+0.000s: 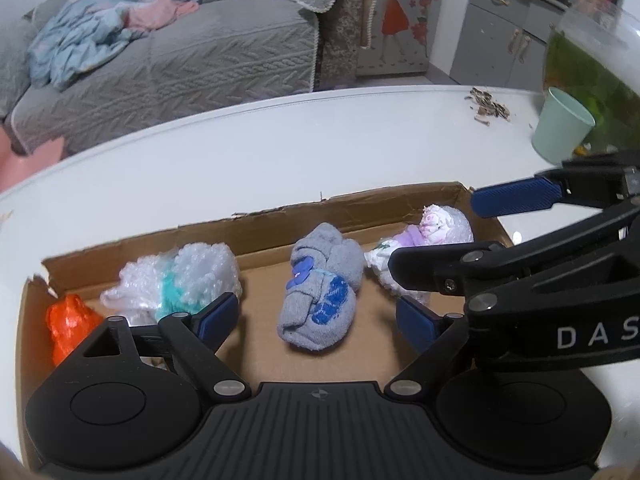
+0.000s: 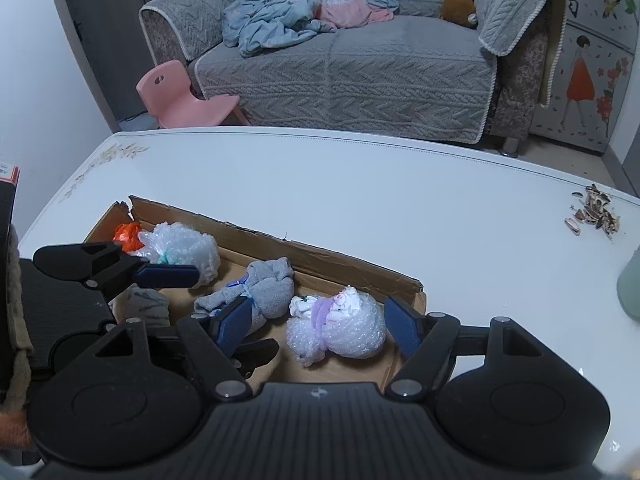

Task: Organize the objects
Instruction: 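Open both grippers and move them back to the pile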

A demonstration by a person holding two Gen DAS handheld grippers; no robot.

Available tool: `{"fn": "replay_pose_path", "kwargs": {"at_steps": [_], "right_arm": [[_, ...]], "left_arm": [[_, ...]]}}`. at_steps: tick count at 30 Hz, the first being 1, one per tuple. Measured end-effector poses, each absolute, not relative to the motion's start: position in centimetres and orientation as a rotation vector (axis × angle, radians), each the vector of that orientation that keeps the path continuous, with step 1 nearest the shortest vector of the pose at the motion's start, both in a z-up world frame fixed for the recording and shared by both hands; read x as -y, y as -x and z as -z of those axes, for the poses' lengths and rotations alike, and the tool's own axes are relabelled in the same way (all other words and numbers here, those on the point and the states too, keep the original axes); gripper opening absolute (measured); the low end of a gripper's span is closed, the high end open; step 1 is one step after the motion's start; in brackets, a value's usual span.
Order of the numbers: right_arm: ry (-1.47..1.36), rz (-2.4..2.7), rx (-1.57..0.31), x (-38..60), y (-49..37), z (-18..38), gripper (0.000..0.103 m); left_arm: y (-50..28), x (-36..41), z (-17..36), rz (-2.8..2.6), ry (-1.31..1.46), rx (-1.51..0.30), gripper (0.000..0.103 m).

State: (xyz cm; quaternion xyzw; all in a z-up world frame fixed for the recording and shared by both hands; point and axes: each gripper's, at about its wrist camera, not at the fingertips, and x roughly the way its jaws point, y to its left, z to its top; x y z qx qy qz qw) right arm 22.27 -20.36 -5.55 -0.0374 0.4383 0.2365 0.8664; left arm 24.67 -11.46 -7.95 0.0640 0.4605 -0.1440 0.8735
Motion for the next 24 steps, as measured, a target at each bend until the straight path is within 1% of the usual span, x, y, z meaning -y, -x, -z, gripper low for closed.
{"fn": "replay_pose_path", "kwargs": {"at_steps": [1, 3, 8, 14, 17, 19, 22, 24], "right_arm": [[0.072, -0.492, -0.919, 20.4, -22.2, 5.5, 0.072], [0.063, -0.484, -0.917, 20.3, -22.1, 5.3, 0.076], [0.05, -0.478, -0.904, 20.2, -21.6, 4.6, 0.077], [0.009, -0.448, -0.88, 20.3, -20.1, 3.2, 0.082], [-0.009, -0.441, -0.867, 20.5, -18.9, 2.2, 0.086], [-0.019, -0.435, -0.856, 20.8, -17.9, 1.5, 0.087], [-0.07, -0.433, -0.847, 21.8, -15.9, 0.3, 0.089], [-0.077, -0.441, -0.833, 22.2, -14.2, -0.4, 0.091]], "left_arm": [[-24.6, 11.4, 7.9, 0.294, -0.122, -0.964, 0.09], [-24.5, 11.3, 7.8, 0.288, -0.1, -0.968, 0.091], [-23.7, 11.1, 6.8, 0.284, -0.087, -0.966, 0.092], [-22.2, 10.5, 4.9, 0.252, -0.015, -0.97, 0.095], [-20.8, 9.9, 3.6, 0.238, 0.01, -0.962, 0.096], [-19.5, 8.9, 2.5, 0.231, 0.047, -0.954, 0.097], [-16.5, 6.6, 0.7, 0.223, 0.083, -0.91, 0.101], [-13.8, 4.4, -0.3, 0.2, 0.062, -0.865, 0.102]]}}
